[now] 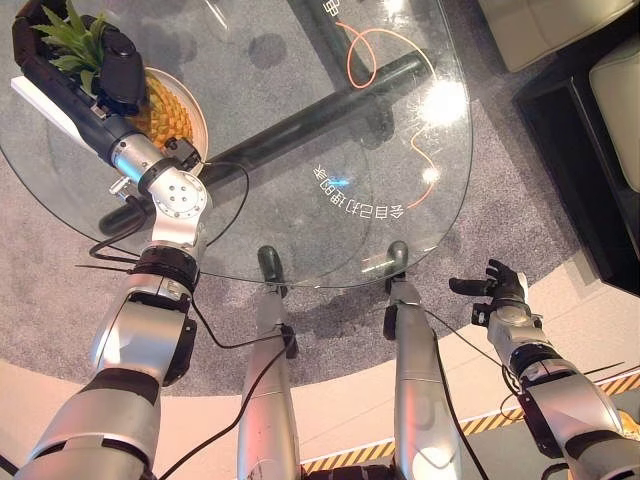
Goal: Pick up the fruit to the plate
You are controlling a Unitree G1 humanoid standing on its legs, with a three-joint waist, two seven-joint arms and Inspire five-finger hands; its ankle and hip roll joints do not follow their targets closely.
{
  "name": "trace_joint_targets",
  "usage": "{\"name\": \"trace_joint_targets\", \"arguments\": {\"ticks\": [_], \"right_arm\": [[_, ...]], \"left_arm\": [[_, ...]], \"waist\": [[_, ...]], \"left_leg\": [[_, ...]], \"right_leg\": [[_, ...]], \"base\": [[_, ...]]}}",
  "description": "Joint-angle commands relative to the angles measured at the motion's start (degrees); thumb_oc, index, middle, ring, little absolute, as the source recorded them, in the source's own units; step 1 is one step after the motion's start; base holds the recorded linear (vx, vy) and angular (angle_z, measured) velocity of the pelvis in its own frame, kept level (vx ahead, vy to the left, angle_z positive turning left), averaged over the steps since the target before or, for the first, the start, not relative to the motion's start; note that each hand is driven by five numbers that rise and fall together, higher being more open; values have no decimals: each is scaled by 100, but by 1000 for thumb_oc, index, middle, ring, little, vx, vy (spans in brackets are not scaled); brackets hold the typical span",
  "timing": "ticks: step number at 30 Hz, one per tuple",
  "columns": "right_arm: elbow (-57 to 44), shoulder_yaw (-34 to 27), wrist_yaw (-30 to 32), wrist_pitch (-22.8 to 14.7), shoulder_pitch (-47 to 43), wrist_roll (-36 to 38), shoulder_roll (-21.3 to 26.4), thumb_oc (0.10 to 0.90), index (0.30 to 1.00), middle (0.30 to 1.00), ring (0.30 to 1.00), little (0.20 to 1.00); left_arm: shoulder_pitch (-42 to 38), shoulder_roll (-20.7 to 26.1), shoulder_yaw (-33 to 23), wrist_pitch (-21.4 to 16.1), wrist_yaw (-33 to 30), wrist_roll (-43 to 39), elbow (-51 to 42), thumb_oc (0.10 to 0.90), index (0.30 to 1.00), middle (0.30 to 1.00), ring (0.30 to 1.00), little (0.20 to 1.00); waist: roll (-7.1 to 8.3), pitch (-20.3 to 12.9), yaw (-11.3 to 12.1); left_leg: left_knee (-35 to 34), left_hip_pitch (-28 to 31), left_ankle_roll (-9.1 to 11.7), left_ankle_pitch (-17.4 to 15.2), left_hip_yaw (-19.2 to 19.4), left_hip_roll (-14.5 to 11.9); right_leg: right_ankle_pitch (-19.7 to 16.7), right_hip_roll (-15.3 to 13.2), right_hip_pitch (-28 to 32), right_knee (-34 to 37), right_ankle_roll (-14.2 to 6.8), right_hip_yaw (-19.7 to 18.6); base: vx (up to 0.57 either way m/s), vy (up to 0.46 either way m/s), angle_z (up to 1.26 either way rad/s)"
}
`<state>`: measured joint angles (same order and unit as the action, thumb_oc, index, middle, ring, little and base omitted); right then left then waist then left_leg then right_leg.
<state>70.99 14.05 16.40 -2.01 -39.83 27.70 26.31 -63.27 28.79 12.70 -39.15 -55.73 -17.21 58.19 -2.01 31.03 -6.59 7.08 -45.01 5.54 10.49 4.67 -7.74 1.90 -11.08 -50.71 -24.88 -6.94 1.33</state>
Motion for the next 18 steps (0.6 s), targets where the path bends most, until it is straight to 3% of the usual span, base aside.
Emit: {"name": "trace_joint_targets", "arguments": {"ticks": [1,13,18], "right_arm": [[174,-47,208,-62,118,192,74,800,900,900,900,900],[183,-126,267,-118,148,196,38,800,900,900,900,900],[213,-194,285,-127,151,191,34,800,900,900,900,900]], "left_arm": [[-686,604,-152,-589,-198,76,39,457,606,606,606,557],[-348,509,-233,-788,-85,56,-187,583,714,714,714,683],[-147,405,-276,-865,-27,16,-372,572,705,705,705,672]], "waist": [[179,-123,130],[135,-123,213],[111,-123,266]], "left_leg": [[760,-159,58,-711,-22,103],[723,-160,35,-724,-52,141],[740,-176,23,-741,-79,159]], "right_leg": [[-238,170,185,521,165,292],[-246,142,196,561,161,341],[-244,122,184,544,157,375]], "base": [[0,0,0],[0,0,0],[0,0,0]]}}
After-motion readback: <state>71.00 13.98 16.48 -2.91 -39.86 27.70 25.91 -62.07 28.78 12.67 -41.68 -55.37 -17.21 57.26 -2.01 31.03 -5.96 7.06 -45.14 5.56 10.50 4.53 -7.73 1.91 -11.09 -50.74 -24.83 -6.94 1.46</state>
